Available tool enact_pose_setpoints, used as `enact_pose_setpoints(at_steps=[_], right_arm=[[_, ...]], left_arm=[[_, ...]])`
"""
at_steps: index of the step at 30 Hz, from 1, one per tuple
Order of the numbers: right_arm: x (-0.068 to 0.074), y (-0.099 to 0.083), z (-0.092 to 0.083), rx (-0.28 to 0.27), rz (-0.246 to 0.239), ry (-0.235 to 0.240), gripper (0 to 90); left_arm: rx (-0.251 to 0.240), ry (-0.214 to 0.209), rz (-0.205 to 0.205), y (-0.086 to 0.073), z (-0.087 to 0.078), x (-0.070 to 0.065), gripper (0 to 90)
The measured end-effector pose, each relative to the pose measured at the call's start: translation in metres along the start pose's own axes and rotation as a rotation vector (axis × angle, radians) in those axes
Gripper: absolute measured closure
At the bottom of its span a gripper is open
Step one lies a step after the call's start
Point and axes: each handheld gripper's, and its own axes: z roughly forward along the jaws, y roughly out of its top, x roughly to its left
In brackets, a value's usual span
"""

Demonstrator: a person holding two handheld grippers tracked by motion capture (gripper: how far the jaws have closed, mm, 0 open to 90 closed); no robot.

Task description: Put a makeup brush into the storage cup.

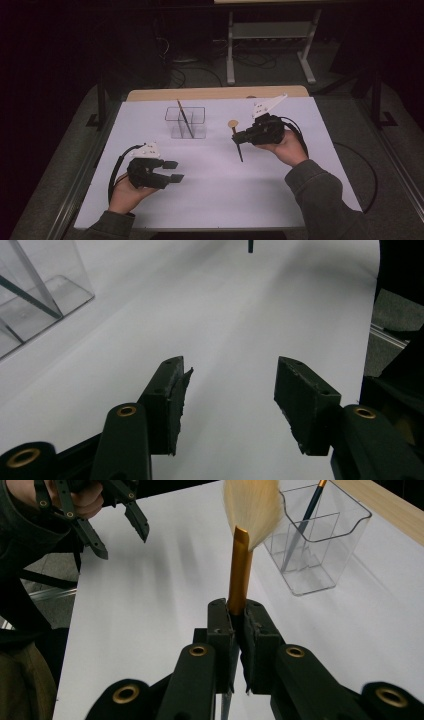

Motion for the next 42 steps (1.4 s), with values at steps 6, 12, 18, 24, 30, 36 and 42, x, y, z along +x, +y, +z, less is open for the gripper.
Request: enact_pose_setpoints(at_steps=[6,12,18,24,30,36,42], right_arm=[[-0.005,0.003,-0.005,-0.004,0.007,-0.010,82.8],[-0.008,0.006,-0.009,-0.020,0.023,-0.011,82.8],[-0.010,0.011,-0.012,-0.021,0.028,-0.022,82.8],[-0.014,0.019,-0.014,-0.028,0.027,-0.024,82.8],[-0.020,0.024,-0.013,-0.040,0.034,-0.026,82.8],[-0.025,0.033,-0.013,-0.045,0.030,-0.031,82.8],[-0.033,0.046,-0.010,-0.044,0.023,-0.039,82.8]], left_arm=[[-0.002,0.002,-0.006,-0.004,0.000,0.001,43.5],[-0.002,0.010,0.001,-0.006,0.000,0.000,42.2],[-0.003,0.015,-0.003,-0.008,-0.001,0.000,40.2],[-0.007,0.024,-0.001,-0.011,-0.004,0.001,39.1],[-0.008,0.020,-0.004,-0.013,-0.003,0.001,38.5],[-0.009,0.017,-0.010,-0.013,-0.004,0.002,38.1],[-0.015,0.019,-0.008,-0.014,-0.005,0.003,37.5]])
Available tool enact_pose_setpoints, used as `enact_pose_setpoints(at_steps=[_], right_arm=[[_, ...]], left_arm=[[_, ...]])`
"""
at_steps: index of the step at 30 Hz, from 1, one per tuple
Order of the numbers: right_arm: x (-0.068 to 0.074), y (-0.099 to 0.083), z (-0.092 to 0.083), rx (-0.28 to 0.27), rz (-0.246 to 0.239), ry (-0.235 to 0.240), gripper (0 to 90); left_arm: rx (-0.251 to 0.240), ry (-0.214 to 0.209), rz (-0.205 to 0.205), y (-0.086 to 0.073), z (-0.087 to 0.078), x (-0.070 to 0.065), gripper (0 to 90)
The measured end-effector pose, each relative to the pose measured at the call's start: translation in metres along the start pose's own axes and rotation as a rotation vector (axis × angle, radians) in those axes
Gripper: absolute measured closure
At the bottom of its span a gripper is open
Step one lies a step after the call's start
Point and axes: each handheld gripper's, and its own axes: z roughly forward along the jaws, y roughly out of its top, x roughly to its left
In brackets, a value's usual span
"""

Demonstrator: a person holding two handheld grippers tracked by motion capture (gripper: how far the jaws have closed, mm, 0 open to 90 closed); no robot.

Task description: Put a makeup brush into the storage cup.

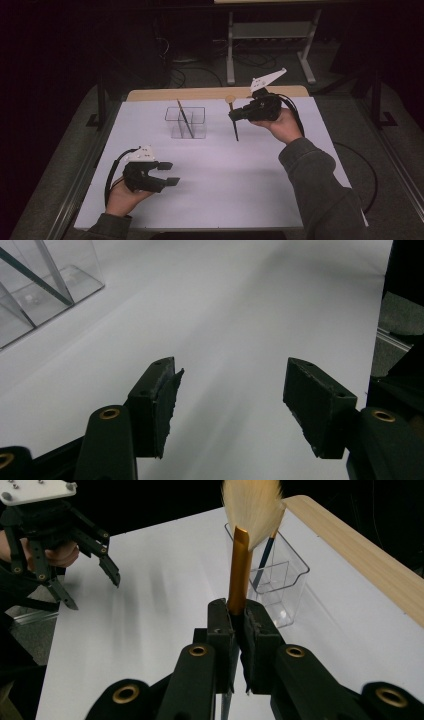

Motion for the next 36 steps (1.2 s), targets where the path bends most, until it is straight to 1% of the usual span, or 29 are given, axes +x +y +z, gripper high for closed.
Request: enact_pose_setpoints(at_steps=[3,7,8,9,12,16,17,18,19,21,22,23,24,25,26,27,31,33,34,35,36], right_arm=[[-0.004,0.008,0.003,0.004,-0.012,-0.005,82.8],[-0.006,0.016,0.008,0.012,-0.004,-0.005,82.8],[-0.007,0.018,0.008,0.006,-0.011,-0.008,82.8],[-0.007,0.020,0.009,0.004,-0.004,-0.005,82.8],[-0.009,0.025,0.012,-0.002,-0.014,-0.009,82.8],[-0.010,0.031,0.016,-0.010,-0.026,-0.011,82.9],[-0.009,0.032,0.017,-0.006,-0.021,-0.010,82.9],[-0.010,0.032,0.018,-0.005,-0.027,-0.012,82.9],[-0.009,0.034,0.019,-0.003,-0.020,-0.012,82.9],[-0.009,0.036,0.020,-0.004,-0.020,-0.012,82.9],[-0.010,0.037,0.021,-0.007,-0.028,-0.012,82.9],[-0.010,0.038,0.021,-0.008,-0.017,-0.010,82.9],[-0.010,0.039,0.022,-0.009,-0.019,-0.012,82.9],[-0.011,0.041,0.023,-0.013,-0.030,-0.017,82.9],[-0.011,0.042,0.023,-0.012,-0.023,-0.016,82.9],[-0.012,0.043,0.024,-0.013,-0.028,-0.019,82.9],[-0.014,0.048,0.028,-0.011,-0.025,-0.022,82.9],[-0.015,0.051,0.030,-0.010,-0.030,-0.024,82.9],[-0.015,0.052,0.031,-0.009,-0.024,-0.022,82.9],[-0.015,0.054,0.033,-0.012,-0.030,-0.025,82.9],[-0.015,0.056,0.034,-0.009,-0.031,-0.023,82.9]], left_arm=[[-0.002,0.001,-0.006,0.000,0.000,0.000,36.8],[-0.002,0.002,-0.005,-0.001,-0.001,0.001,36.5],[-0.003,0.004,-0.002,-0.001,-0.001,0.001,36.5],[-0.003,0.006,-0.003,-0.001,-0.001,0.001,36.5],[-0.001,0.007,-0.003,-0.001,-0.002,0.001,36.8],[-0.009,0.006,-0.008,-0.002,-0.001,0.000,36.9],[-0.007,0.007,-0.008,-0.002,-0.002,0.000,36.9],[-0.009,0.006,-0.009,-0.002,-0.002,0.000,36.9],[-0.004,0.008,-0.003,-0.002,-0.003,0.001,36.9],[-0.003,0.009,-0.005,-0.002,-0.003,0.001,37.0],[-0.005,0.009,0.001,-0.002,-0.003,0.002,37.0],[-0.005,0.009,0.001,-0.002,-0.003,0.002,37.0],[-0.004,0.009,0.000,-0.002,-0.003,0.002,37.0],[-0.006,0.010,-0.001,-0.002,-0.003,0.002,37.0],[-0.008,0.009,-0.004,-0.002,-0.004,0.002,37.0],[-0.008,0.009,-0.005,-0.002,-0.004,0.002,37.0],[-0.010,0.008,-0.007,-0.003,-0.004,0.003,37.0],[-0.012,0.009,-0.007,-0.003,-0.004,0.003,37.0],[-0.011,0.011,0.000,-0.003,-0.005,0.003,37.0],[-0.011,0.009,-0.010,-0.003,-0.005,0.003,37.0],[-0.009,0.010,-0.010,-0.003,-0.005,0.002,37.0]])
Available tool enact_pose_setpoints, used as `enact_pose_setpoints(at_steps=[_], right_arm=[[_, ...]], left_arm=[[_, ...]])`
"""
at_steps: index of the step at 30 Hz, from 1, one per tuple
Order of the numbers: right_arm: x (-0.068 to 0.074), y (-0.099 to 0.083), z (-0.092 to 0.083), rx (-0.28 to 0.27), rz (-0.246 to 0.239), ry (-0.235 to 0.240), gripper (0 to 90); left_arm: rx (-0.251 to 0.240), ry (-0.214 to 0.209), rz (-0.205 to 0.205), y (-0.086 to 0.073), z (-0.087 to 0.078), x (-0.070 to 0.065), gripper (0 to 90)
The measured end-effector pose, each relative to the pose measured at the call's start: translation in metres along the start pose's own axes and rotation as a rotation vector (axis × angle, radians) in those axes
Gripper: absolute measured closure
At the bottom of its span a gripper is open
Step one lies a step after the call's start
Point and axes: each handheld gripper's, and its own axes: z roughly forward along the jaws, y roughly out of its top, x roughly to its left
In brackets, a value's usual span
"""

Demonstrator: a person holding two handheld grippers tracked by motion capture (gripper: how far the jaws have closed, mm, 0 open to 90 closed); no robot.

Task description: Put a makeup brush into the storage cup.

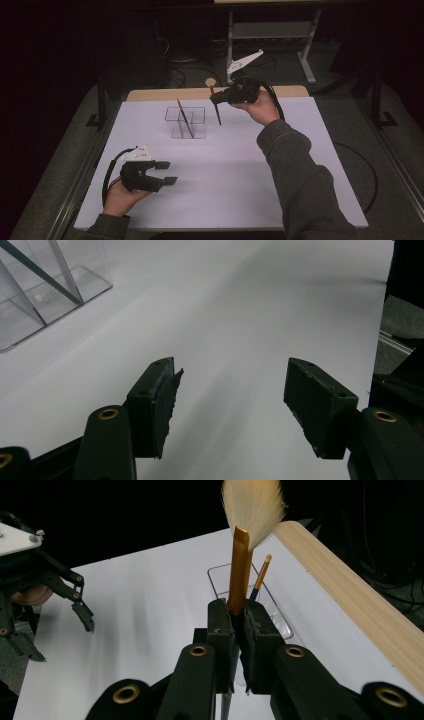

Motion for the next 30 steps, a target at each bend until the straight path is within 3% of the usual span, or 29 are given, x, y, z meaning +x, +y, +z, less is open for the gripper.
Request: enact_pose_setpoints(at_steps=[19,30], right_arm=[[-0.006,0.032,0.022,0.015,-0.006,-0.013,82.9],[-0.012,0.049,0.028,-0.006,-0.016,-0.038,82.9]], left_arm=[[-0.010,0.001,0.001,0.000,-0.002,0.002,36.8],[-0.021,0.000,0.000,0.000,-0.003,0.001,36.5]])
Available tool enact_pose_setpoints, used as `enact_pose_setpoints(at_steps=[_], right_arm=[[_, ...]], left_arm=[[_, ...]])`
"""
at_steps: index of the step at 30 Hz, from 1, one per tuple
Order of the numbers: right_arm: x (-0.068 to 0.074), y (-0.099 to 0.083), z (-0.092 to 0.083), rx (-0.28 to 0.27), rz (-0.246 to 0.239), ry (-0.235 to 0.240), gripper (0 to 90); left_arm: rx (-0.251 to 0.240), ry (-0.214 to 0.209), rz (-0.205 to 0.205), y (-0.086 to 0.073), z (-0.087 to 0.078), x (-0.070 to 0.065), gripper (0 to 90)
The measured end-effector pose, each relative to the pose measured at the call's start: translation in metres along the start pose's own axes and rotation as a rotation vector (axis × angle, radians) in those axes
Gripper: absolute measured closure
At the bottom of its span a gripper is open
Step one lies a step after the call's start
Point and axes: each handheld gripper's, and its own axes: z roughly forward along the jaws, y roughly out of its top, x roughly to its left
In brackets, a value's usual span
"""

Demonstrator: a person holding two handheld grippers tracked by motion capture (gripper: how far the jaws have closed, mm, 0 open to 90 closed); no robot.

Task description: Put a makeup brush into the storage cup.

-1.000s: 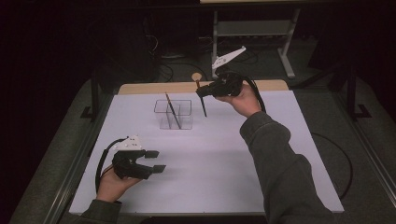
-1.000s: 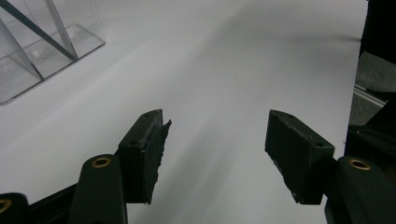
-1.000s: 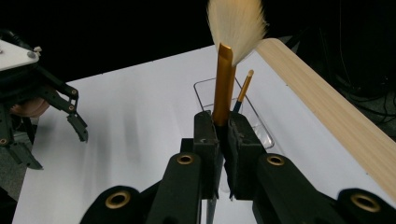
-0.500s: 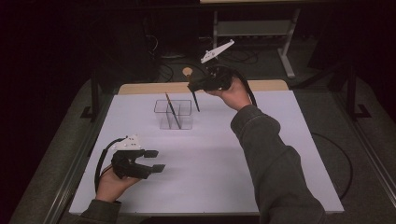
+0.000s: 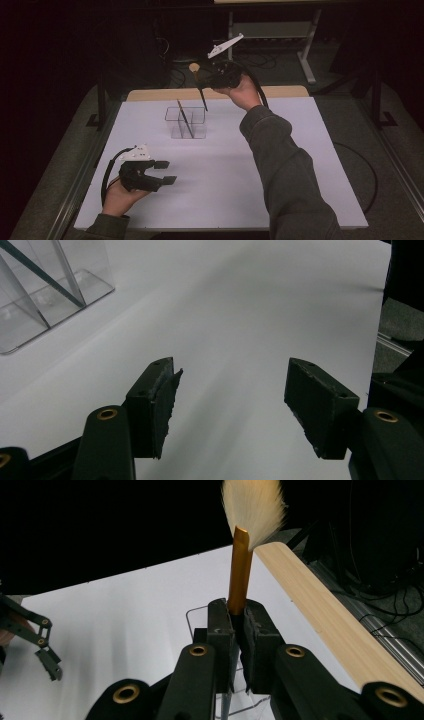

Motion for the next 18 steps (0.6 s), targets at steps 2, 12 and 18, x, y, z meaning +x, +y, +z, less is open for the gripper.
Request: enact_pose_setpoints(at_steps=[2,12,18], right_arm=[[-0.001,0.002,0.002,0.004,0.006,-0.004,83.0],[-0.007,0.001,0.015,0.007,0.044,-0.016,82.9],[-0.009,-0.001,0.024,0.010,0.034,-0.028,83.0]], left_arm=[[0.001,-0.001,0.001,0.000,0.000,0.000,36.4],[0.002,-0.001,0.000,-0.001,-0.001,0.001,36.3],[0.005,-0.001,-0.004,-0.001,-0.002,0.001,36.2]])
